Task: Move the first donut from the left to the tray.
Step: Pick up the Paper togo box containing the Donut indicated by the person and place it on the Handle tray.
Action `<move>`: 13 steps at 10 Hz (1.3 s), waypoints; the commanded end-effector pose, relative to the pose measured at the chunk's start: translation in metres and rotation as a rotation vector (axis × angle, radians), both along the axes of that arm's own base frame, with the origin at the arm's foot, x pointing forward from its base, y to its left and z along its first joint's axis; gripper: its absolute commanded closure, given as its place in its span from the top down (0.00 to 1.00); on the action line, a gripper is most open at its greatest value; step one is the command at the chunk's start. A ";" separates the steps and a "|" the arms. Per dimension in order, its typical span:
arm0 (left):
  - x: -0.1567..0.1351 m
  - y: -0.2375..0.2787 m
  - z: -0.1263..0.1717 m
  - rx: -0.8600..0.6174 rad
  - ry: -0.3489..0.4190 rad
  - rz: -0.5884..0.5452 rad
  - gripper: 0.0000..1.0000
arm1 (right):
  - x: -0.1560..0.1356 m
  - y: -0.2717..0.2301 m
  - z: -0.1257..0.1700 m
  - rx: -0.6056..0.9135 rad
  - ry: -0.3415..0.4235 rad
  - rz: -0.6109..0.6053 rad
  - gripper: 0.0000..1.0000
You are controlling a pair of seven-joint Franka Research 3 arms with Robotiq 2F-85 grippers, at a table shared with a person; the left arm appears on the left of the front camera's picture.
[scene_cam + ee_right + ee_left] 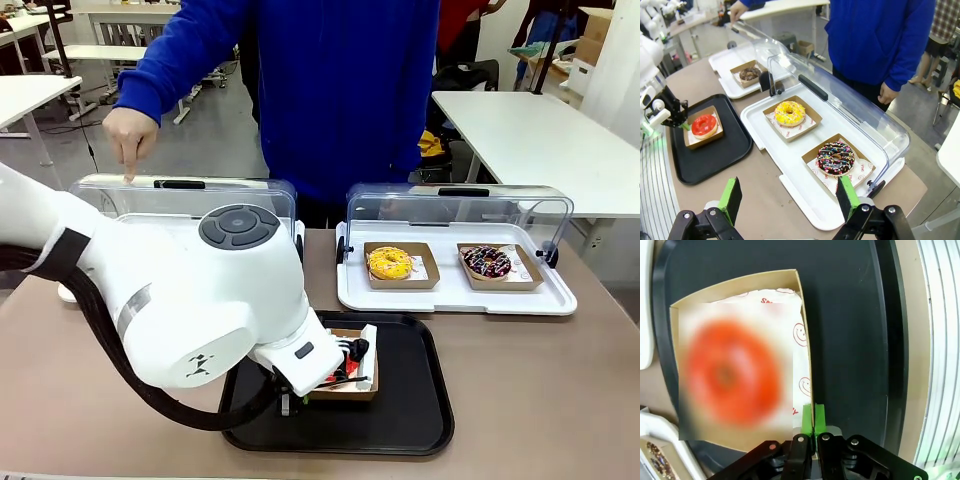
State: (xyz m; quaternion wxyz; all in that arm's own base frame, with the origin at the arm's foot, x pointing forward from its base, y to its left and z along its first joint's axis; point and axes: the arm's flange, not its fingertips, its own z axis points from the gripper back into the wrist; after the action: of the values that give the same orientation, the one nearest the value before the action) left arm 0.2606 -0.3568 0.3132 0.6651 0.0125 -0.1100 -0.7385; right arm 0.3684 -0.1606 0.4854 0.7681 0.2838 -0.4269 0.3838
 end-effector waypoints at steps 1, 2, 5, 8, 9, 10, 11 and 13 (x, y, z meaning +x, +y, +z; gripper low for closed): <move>0.000 -0.005 -0.006 0.003 -0.005 0.018 0.02 | 0.003 0.000 0.001 0.015 -0.037 0.006 1.00; 0.002 -0.007 -0.008 0.004 0.002 0.019 0.02 | 0.003 0.000 0.001 0.015 -0.037 0.006 1.00; 0.001 -0.008 -0.003 -0.007 0.010 0.036 0.58 | 0.003 0.000 0.001 0.015 -0.037 0.006 1.00; -0.003 -0.006 0.024 -0.013 0.056 0.075 0.59 | 0.003 0.000 0.001 0.015 -0.037 0.006 1.00; -0.002 -0.005 0.036 -0.015 0.056 0.081 1.00 | 0.003 0.000 0.001 0.015 -0.037 0.006 1.00; -0.001 -0.003 0.049 -0.018 0.059 0.090 1.00 | 0.003 0.000 0.001 0.015 -0.037 0.006 1.00; 0.000 -0.002 0.058 -0.025 0.065 0.088 1.00 | 0.003 0.000 0.001 0.015 -0.037 0.006 1.00; -0.004 -0.002 0.074 -0.022 0.059 0.076 1.00 | 0.003 0.000 0.001 0.015 -0.037 0.006 1.00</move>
State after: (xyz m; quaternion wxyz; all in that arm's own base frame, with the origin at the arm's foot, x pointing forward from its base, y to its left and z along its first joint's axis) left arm 0.2596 -0.3630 0.3794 0.7016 -0.0049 -0.1026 -0.7052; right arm 0.3684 -0.1606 0.4854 0.7680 0.2838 -0.4269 0.3839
